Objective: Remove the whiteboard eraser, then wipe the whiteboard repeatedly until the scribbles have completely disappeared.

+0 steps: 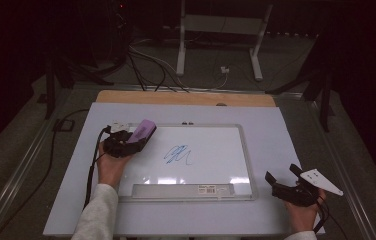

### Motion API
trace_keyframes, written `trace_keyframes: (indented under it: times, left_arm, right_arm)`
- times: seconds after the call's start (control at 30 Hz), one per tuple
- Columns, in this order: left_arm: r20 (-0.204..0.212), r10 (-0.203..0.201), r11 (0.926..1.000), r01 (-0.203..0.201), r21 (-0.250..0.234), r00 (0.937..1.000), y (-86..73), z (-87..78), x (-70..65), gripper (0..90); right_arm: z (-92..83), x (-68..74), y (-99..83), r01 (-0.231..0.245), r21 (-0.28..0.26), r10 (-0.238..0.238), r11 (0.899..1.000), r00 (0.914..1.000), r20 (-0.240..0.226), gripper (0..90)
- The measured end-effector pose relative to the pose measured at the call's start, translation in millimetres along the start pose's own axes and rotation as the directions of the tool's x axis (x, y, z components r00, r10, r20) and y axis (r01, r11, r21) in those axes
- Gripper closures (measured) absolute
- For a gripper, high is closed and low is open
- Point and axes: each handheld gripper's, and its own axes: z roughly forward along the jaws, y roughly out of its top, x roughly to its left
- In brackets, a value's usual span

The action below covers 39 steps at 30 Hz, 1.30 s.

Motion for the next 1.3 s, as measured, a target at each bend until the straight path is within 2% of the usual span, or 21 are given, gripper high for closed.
trace_keyframes:
  times: [0.57,0.97,1.3]
  left_arm:
    - [0.05,0.07,0.9975,-0.07,0.007,0.9963,-2.9,-6.6,-18.5,41.4]
    - [0.082,0.095,0.9954,-0.095,-0.001,0.9921,-9.2,-9.9,-29.1,41.4]
    - [0.086,0.135,0.9894,-0.139,0.042,0.9871,-18.6,-2.8,-40.7,41.4]
  right_arm:
    - [-1.4,0.0,0.1,-0.009,-0.005,0.009,1.0,1.0,-0.002,0.0]
    - [-0.8,-1.1,-0.1,-0.009,-0.005,0.009,1.0,1.0,0.002,0.0]
    - [-0.3,-1.1,-0.5,-0.012,-0.001,0.012,1.0,0.9999,0.002,0.0]
